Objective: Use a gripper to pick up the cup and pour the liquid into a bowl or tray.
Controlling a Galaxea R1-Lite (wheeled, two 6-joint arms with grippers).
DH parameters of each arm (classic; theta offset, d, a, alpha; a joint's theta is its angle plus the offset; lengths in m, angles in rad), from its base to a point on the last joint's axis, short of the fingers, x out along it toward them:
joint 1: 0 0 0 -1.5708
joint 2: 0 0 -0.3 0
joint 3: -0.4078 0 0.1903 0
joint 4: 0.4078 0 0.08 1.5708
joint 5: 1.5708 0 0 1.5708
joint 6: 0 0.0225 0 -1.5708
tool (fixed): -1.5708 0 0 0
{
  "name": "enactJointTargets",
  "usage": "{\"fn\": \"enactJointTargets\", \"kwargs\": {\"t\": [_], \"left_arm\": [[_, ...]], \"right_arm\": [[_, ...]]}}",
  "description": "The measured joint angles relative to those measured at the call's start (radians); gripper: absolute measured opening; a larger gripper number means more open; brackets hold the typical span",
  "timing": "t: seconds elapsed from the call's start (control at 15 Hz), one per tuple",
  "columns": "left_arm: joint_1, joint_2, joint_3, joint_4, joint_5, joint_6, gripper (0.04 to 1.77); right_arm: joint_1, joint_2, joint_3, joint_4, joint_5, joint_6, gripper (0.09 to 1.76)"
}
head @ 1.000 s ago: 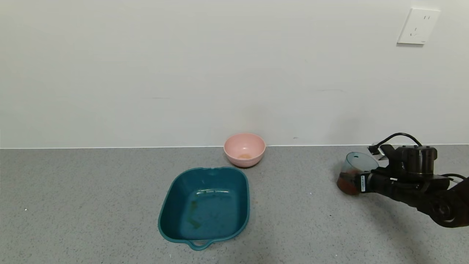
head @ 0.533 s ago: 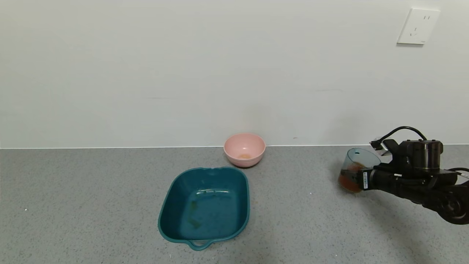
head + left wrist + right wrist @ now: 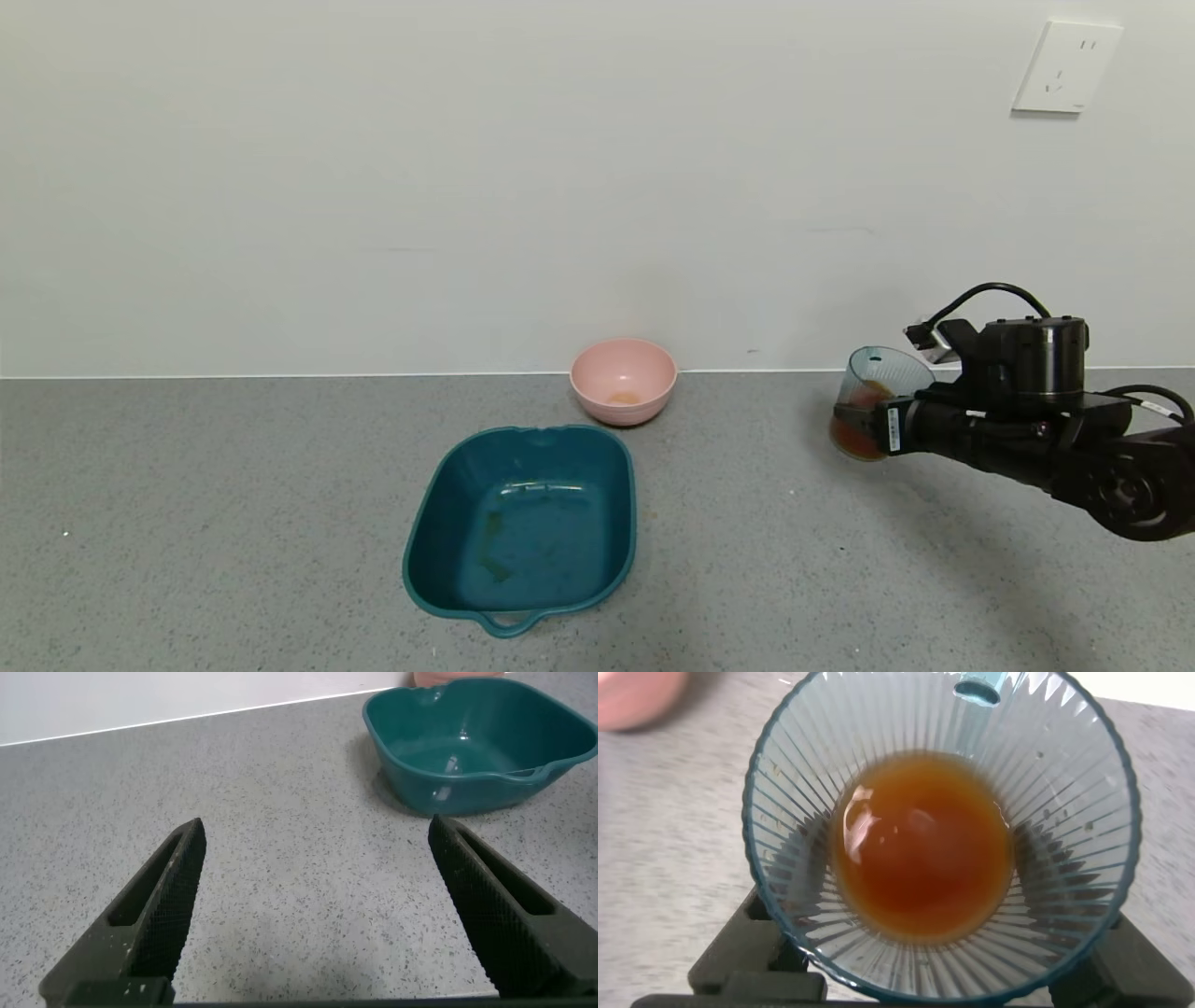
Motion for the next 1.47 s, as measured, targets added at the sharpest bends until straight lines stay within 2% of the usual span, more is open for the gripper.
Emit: {"fn": "enactJointTargets", "kwargs": {"t": [0.53, 1.2, 1.47], "left_arm": [[0.0, 0.0, 0.0, 0.0, 0.0, 0.0, 1.72], [0.0, 0.0, 0.0, 0.0, 0.0, 0.0, 1.72], [0.0, 0.0, 0.0, 0.0, 0.0, 0.0, 1.72]], "right_arm": [[0.124, -0.067, -0.174, 0.223, -0.098, 0.004, 1.34], [0.302, -0.084, -0.367, 0.426, -0.24, -0.01, 1.34], [0.376, -0.07, -0.447, 0.47, -0.31, -0.059, 1.34]]}}
